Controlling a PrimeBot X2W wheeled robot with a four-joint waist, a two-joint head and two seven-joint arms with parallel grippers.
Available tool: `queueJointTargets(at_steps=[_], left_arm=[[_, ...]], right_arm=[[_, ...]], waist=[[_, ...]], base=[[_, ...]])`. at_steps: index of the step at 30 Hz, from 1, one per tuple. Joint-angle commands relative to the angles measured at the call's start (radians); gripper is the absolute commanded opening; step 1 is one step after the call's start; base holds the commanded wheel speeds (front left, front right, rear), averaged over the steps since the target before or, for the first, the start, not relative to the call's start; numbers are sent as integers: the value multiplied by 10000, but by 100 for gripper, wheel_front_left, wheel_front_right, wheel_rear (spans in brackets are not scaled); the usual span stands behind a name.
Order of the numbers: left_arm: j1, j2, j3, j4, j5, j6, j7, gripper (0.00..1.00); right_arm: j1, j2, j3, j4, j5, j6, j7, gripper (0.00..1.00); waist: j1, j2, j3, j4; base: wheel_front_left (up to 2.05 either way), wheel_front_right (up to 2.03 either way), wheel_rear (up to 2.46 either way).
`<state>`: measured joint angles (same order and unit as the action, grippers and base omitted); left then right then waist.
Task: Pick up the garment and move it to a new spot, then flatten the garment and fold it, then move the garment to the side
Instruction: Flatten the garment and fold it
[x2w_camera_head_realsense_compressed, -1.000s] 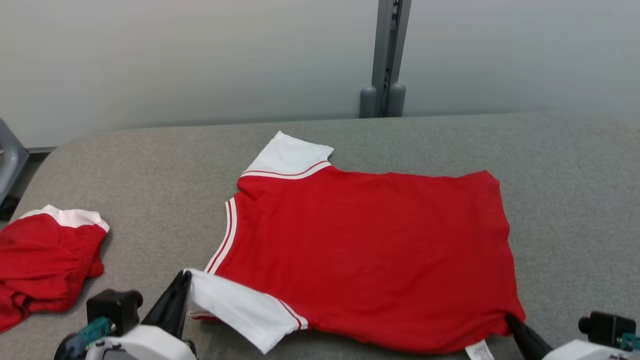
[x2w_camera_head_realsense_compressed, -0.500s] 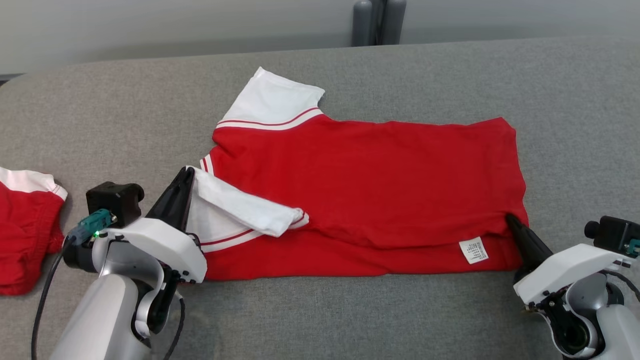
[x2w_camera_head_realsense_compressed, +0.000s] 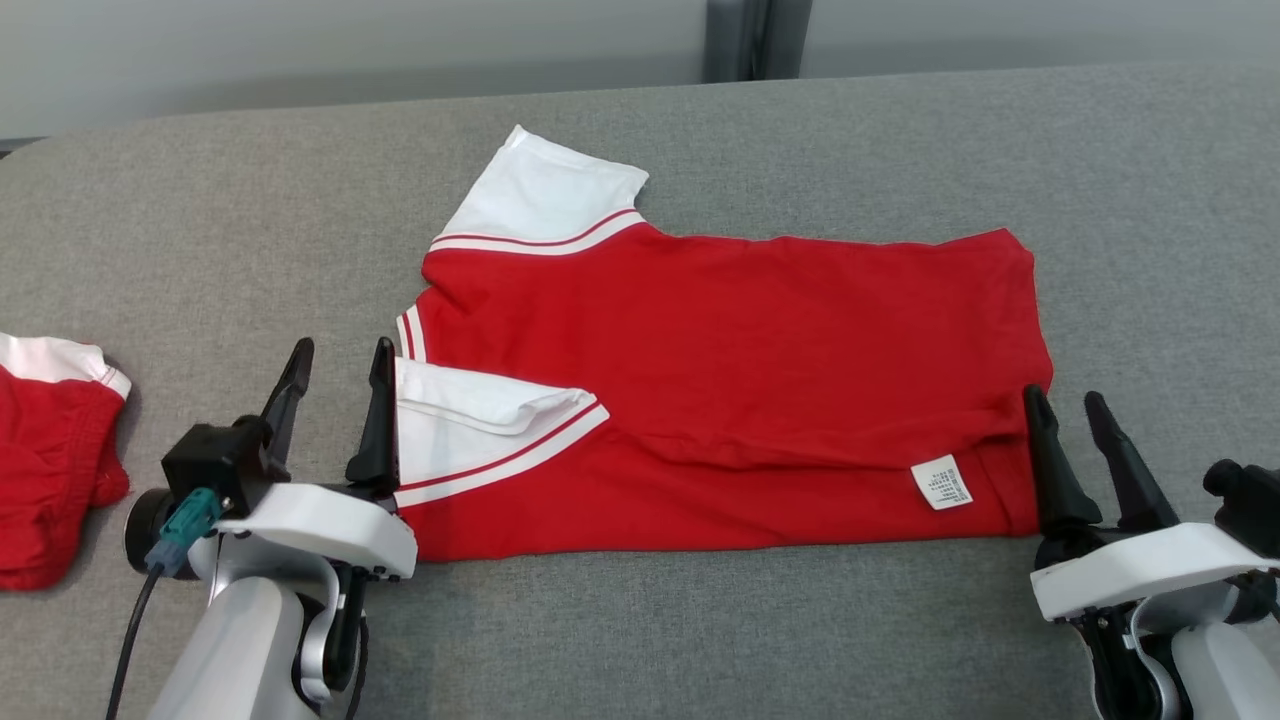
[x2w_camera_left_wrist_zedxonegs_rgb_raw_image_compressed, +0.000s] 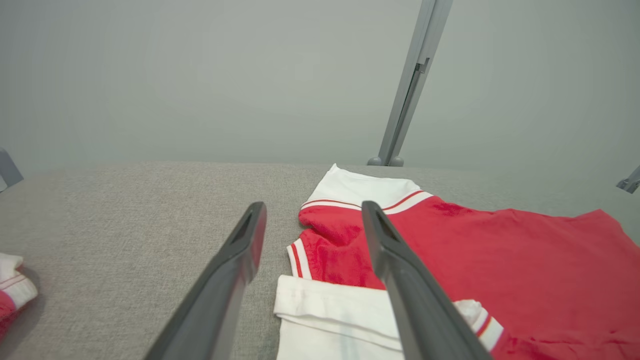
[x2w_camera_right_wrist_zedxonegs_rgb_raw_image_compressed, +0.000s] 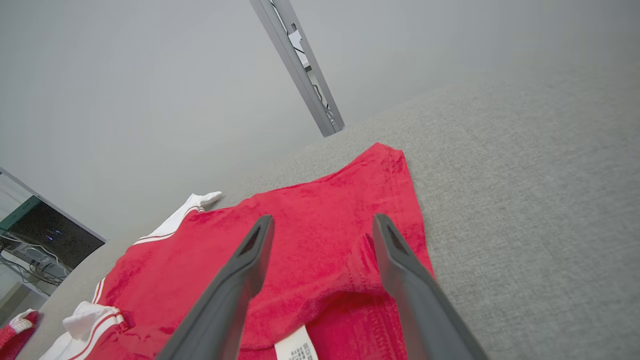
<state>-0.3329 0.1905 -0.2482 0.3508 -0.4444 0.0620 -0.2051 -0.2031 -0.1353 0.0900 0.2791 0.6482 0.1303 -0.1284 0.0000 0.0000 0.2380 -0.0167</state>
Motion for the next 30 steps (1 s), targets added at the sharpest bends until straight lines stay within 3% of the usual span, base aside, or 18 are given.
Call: queueJointTargets(at_steps=[1, 7, 14, 23, 30], left_arm=[[286, 12, 128, -213, 215, 258, -301, 100], [1784, 56, 669, -1413, 791, 975, -594, 100], [3892, 218, 865, -2763, 1322, 1462, -606, 100], [5402, 261, 515, -3263, 1483, 1774, -222, 100], [5630, 351, 460, -3296, 1456, 1867, 36, 100]], right_arm=[[187, -172, -26, -194, -501, 6, -573, 100], [841, -63, -195, -886, -1980, 6, -1193, 100], [1925, 82, -335, -1400, -3146, 6, -1004, 100], [3064, 210, -381, -1818, -4135, 6, -848, 100], [3333, 166, -290, -1964, -4315, 6, -677, 100]], waist=[[0, 0, -169, -65], [0, 0, -838, -302], [0, 0, -1644, -416], [0, 0, -2493, -478], [0, 0, -2682, -470]], base=[[0, 0, 0], [0, 0, 0], [0, 0, 0], [0, 0, 0], [0, 0, 0]])
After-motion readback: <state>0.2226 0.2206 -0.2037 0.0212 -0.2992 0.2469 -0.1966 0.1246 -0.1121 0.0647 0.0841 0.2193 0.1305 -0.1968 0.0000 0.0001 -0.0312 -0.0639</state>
